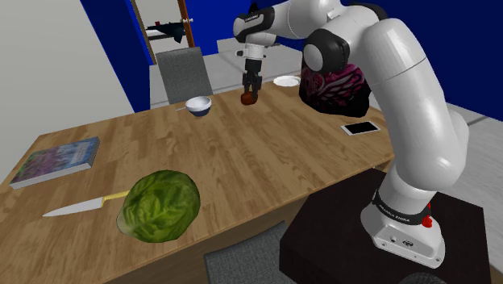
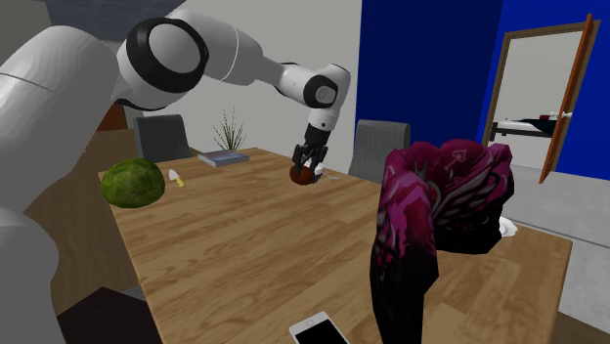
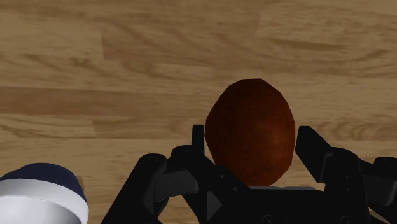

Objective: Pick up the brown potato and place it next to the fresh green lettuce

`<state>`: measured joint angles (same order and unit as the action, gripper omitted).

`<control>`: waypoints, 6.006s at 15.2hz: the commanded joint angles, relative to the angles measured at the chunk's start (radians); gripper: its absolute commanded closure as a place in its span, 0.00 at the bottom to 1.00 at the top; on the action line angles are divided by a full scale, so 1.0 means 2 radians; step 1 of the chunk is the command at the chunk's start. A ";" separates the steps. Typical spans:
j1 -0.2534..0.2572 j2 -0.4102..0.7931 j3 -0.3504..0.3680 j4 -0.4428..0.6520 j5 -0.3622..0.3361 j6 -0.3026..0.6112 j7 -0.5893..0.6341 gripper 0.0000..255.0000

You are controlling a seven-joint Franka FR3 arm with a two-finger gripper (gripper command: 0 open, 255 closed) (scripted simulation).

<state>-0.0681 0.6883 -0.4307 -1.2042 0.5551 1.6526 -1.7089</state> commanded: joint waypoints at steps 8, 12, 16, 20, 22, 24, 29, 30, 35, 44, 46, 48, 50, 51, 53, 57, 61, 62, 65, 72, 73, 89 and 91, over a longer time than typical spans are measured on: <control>-0.010 -0.004 -0.001 0.053 -0.004 -0.052 0.019 1.00; -0.017 -0.002 0.000 0.084 -0.004 -0.078 0.029 1.00; -0.026 0.004 0.001 0.122 -0.002 -0.107 0.039 1.00; -0.039 0.016 0.005 0.171 0.002 -0.140 0.052 1.00; -0.047 0.025 0.007 0.202 0.005 -0.159 0.060 1.00; -0.058 0.039 0.011 0.241 0.009 -0.181 0.069 1.00; -0.018 -0.010 -0.002 0.169 0.001 -0.159 0.073 1.00; 0.002 -0.035 -0.006 0.127 -0.006 -0.141 0.074 1.00; 0.082 -0.124 -0.010 -0.015 -0.033 -0.075 0.102 1.00; 0.181 -0.226 0.012 -0.158 -0.069 0.007 0.186 1.00; 0.199 -0.242 0.020 -0.179 -0.075 0.021 0.207 1.00; 0.215 -0.255 0.029 -0.198 -0.079 0.035 0.229 1.00; 0.231 -0.267 0.038 -0.213 -0.083 0.048 0.250 1.00; 0.239 -0.271 0.043 -0.219 -0.085 0.054 0.261 1.00; 0.253 -0.280 0.053 -0.231 -0.088 0.066 0.283 1.00; 0.279 -0.289 0.071 -0.244 -0.093 0.085 0.323 1.00; 0.280 -0.287 0.072 -0.268 -0.090 0.110 0.315 1.00; 0.280 -0.286 0.072 -0.274 -0.089 0.116 0.313 1.00; 0.280 -0.284 0.073 -0.290 -0.086 0.134 0.307 1.00; 0.281 -0.274 0.075 -0.324 -0.076 0.174 0.290 1.00; 0.281 -0.272 0.075 -0.328 -0.074 0.180 0.288 1.00; 0.279 -0.229 0.082 -0.381 -0.039 0.266 0.243 1.00; 0.279 -0.222 0.084 -0.386 -0.034 0.276 0.237 1.00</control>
<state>0.4897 0.2379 -0.2643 -1.9711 0.4822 2.1947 -1.2292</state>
